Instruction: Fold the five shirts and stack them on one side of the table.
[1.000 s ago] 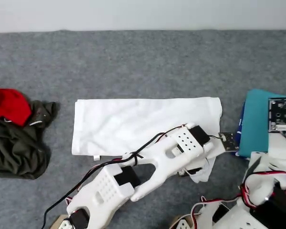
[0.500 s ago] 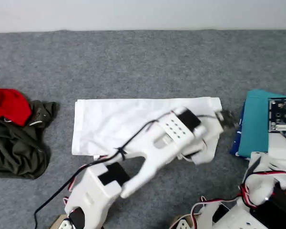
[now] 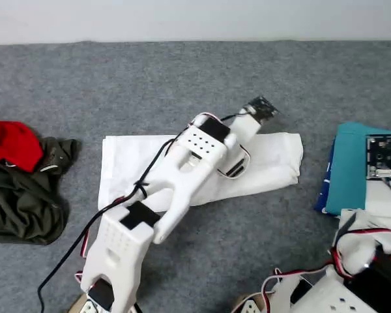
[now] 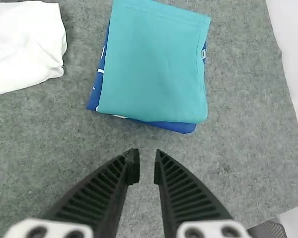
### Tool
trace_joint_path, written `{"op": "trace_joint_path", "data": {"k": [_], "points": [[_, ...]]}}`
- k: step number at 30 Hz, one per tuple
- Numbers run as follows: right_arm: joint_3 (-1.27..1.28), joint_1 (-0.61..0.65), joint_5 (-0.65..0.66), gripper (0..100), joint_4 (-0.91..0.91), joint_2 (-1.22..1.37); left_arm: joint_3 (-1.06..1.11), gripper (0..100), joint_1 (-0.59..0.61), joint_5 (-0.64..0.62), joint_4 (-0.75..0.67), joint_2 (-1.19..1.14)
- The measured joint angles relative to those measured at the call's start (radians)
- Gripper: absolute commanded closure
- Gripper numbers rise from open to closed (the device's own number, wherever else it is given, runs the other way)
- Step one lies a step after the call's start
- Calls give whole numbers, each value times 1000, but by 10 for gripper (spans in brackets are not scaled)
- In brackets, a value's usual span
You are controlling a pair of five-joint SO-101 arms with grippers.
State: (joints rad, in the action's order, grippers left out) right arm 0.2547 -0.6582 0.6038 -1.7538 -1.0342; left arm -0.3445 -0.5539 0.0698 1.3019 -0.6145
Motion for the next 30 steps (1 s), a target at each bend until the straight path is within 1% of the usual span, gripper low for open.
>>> {"op": "trace_joint_path", "data": {"k": [7,14,18,22,28,30], "points": [[0,0,0,934,0,0,0,815,66,15,-43,-48],[0,0,0,934,0,0,0,816,109,25,-38,-51],[0,0,0,934,0,0,0,816,101,25,11,-12],[0,0,0,934,0,0,0,816,64,31,60,57],[0,0,0,934,0,0,0,817,34,31,64,87],[0,0,0,934,0,0,0,833,32,31,57,80]]}}
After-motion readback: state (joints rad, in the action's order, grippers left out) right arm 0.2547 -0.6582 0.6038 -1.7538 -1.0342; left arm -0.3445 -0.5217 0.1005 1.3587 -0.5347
